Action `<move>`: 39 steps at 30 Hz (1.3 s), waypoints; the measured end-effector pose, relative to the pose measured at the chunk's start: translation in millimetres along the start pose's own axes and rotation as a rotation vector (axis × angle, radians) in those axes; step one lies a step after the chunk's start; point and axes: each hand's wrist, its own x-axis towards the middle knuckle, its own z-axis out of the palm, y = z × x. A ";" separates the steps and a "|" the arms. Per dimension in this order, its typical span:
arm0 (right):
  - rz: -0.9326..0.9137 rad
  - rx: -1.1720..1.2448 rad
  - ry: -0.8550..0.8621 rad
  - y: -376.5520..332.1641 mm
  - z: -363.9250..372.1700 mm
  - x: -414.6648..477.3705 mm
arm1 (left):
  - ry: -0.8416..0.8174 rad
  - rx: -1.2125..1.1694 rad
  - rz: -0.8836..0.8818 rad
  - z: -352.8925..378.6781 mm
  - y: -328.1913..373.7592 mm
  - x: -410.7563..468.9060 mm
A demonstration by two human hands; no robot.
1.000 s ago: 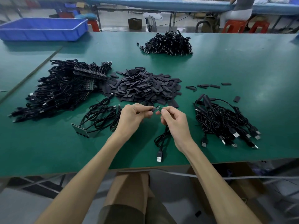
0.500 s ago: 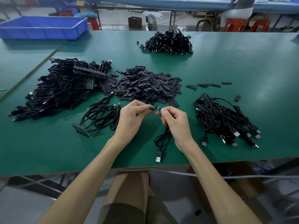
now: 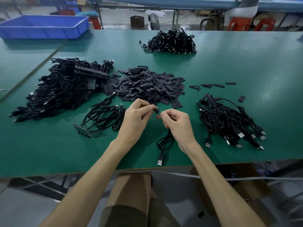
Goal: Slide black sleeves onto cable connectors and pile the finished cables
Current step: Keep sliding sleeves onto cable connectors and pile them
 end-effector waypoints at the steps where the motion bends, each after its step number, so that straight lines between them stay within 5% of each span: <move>1: 0.001 -0.010 -0.005 0.2 -0.2 0.0 | -0.006 0.013 0.013 0.3 0.4 -0.2; 9: -0.017 -0.084 -0.052 1.8 0.1 1.0 | -0.128 0.267 0.163 -9.5 -10.4 2.9; 15: 0.003 -0.098 -0.125 0.1 0.7 1.7 | -0.198 0.248 0.241 -17.1 -15.8 -1.1; 27: 0.037 -0.020 -0.080 2.3 2.2 3.1 | -0.133 0.125 0.063 -20.5 -12.9 -6.3; 39: -0.005 0.042 -0.051 4.0 -2.4 5.0 | -0.221 0.160 0.115 -18.9 -15.3 -4.6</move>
